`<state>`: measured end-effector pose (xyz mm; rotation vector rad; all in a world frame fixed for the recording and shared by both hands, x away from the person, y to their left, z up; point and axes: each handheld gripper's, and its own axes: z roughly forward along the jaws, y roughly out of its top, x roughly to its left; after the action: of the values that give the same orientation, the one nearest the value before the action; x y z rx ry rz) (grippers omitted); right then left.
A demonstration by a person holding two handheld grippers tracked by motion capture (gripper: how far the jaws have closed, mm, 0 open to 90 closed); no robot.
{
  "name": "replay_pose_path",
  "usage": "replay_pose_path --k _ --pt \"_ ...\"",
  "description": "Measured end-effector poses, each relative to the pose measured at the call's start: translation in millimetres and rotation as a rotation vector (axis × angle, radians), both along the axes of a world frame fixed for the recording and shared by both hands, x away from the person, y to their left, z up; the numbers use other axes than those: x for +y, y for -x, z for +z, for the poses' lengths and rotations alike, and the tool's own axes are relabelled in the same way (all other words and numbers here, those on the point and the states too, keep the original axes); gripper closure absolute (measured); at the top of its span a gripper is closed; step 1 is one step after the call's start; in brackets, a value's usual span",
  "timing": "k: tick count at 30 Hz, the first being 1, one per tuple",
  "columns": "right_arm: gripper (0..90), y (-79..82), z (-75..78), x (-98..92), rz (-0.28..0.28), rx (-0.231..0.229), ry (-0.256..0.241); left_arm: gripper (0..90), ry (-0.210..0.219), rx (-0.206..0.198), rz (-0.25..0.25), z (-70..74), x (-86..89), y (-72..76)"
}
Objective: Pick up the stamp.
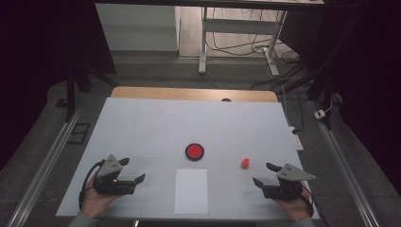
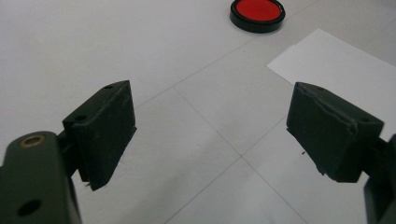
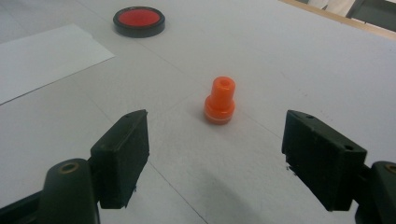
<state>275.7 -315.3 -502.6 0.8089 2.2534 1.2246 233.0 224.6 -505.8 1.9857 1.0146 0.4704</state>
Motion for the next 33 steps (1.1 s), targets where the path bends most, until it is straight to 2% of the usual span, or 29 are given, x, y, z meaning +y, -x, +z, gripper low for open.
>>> replay_pose_path --k 19,33 --pt "24.8 -0.8 -3.3 3.8 0.013 0.020 -0.002 15.9 -0.003 -0.010 -0.003 0.1 1.8 4.7" --pt "25.9 -1.6 0.4 6.1 0.012 0.013 0.000 16.0 -0.014 0.011 -0.012 -4.2 -1.8 3.7"
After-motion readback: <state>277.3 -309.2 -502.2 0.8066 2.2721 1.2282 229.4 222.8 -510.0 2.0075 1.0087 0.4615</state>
